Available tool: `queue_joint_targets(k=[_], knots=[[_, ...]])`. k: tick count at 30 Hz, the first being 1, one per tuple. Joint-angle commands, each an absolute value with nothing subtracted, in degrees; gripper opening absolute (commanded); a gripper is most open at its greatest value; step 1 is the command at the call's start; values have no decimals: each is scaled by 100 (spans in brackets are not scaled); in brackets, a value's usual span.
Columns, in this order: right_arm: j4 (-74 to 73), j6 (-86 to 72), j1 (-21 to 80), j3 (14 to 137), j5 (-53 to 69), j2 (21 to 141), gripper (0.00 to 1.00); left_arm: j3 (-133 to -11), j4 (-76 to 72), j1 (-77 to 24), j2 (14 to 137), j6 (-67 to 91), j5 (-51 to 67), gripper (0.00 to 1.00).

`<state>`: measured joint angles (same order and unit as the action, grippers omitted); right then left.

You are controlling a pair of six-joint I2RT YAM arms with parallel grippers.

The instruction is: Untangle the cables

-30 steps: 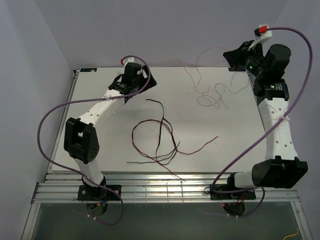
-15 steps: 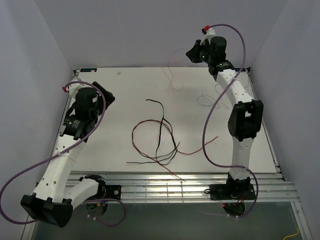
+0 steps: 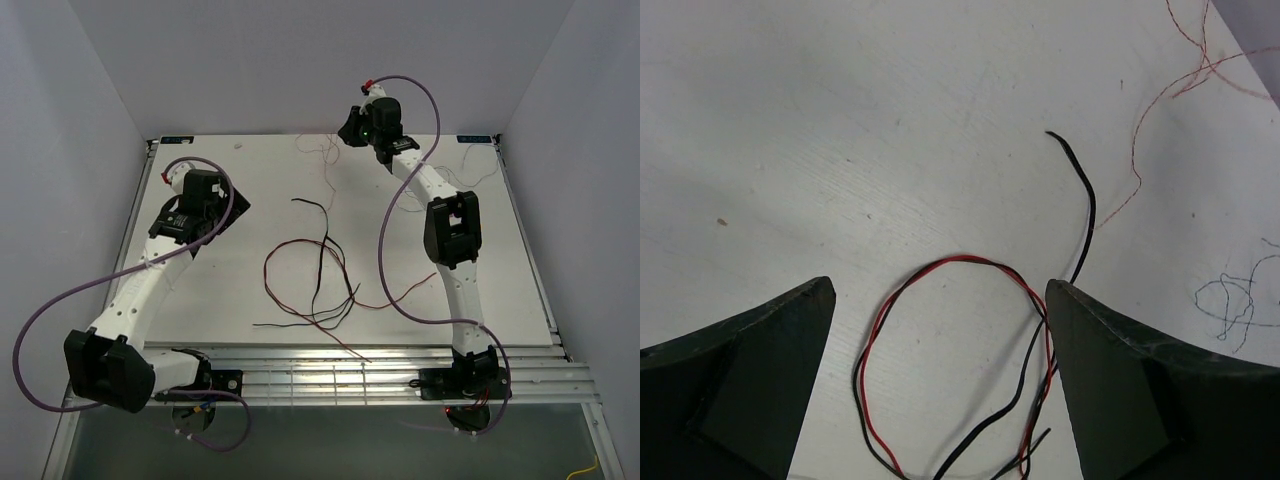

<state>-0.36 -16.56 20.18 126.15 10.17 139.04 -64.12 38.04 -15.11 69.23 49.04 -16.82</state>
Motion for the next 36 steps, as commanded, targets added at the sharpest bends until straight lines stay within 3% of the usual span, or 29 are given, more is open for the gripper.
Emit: queue_joint_targets(k=[1,5,6,11,12,13,19,23,30,33,36], knots=[[62,-1854,2021,12447,879,13589,24,-6460,3647,-1494,7031,4799,-1091,98],[132,-1872,2021,11515,607,13053,36,-6469,3578,-1494,7137,4615,-653,98],[80,-1837,2021,11461,537,12930,47,-6460,3490,-1494,7180,4510,-502,98],[-316,-1810,1969,11365,440,12490,81,-6574,3428,-1564,7681,3938,736,98],[-325,-1776,1960,11269,448,12228,95,-6583,3428,-1634,7803,3885,1017,98],[-325,-1741,1951,10998,431,12086,90,-6627,3428,-1844,8014,3850,1089,98],[-299,-1240,1899,9591,194,10505,90,-6846,3358,-2837,8604,3718,1010,98],[-272,-1064,1846,8301,27,9346,90,-6969,3261,-3129,9121,3665,1072,98],[-299,-1020,1697,7095,-167,8377,90,-7137,3261,-3454,9912,3367,1213,98],[-325,-1037,1591,6839,-228,8122,90,-7224,3331,-3603,10255,3331,1266,93],[-343,-1046,1477,6566,-211,7928,90,-7330,3427,-3753,10441,3349,1195,71]])
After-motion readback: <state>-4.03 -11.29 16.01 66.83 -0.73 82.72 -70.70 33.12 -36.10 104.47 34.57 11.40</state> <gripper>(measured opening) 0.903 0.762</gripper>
